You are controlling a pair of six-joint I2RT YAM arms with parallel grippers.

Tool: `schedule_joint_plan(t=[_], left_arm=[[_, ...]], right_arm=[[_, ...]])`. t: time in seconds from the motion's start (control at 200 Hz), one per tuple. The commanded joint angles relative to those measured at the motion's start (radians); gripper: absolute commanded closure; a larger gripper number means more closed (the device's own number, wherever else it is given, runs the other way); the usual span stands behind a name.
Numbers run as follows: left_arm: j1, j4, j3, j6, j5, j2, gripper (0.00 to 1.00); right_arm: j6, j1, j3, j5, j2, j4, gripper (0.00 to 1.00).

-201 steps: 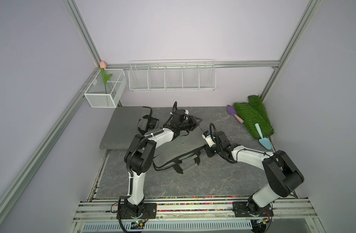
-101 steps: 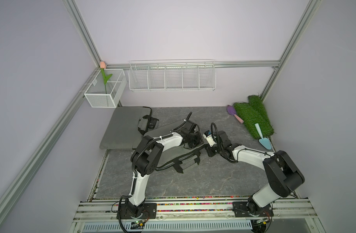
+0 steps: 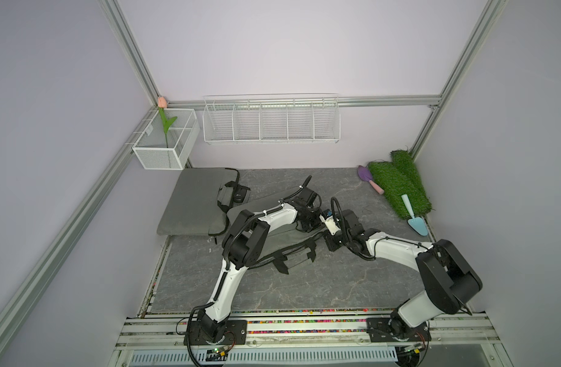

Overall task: Put the mouse into the laptop bag
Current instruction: Zip the zipper on the zippered laptop bag.

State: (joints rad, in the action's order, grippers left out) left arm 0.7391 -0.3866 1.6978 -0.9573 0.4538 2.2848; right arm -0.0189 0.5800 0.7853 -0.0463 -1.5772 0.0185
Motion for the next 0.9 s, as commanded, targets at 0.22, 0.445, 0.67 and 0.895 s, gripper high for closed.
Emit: schedule_joint_plan(t=[0.22,0.445,0.67,0.895], left_arm=[[0.019,-0.058,-0.012,0.003,0.008,0.096,1.0],[0.02,-0.044,-0.014,0.003,0.011,0.105,1.0],[0.025,-0.036,-0.01,0.002,0.012,0.113,1.0],[0.028,-0.027,-0.008,-0.003,0.019,0.113,1.0]], right_arm=[[0.023,0.145,-0.003,-0.051,0.019,-0.097,0.93],[0.099,0.229,-0.041,-0.025,0.033,-0.136,0.93],[0.16,0.336,-0.02,-0.014,-0.001,-0.154,0.93],[0.14,0.381,-0.008,-0.09,-0.001,-0.247,0.93]])
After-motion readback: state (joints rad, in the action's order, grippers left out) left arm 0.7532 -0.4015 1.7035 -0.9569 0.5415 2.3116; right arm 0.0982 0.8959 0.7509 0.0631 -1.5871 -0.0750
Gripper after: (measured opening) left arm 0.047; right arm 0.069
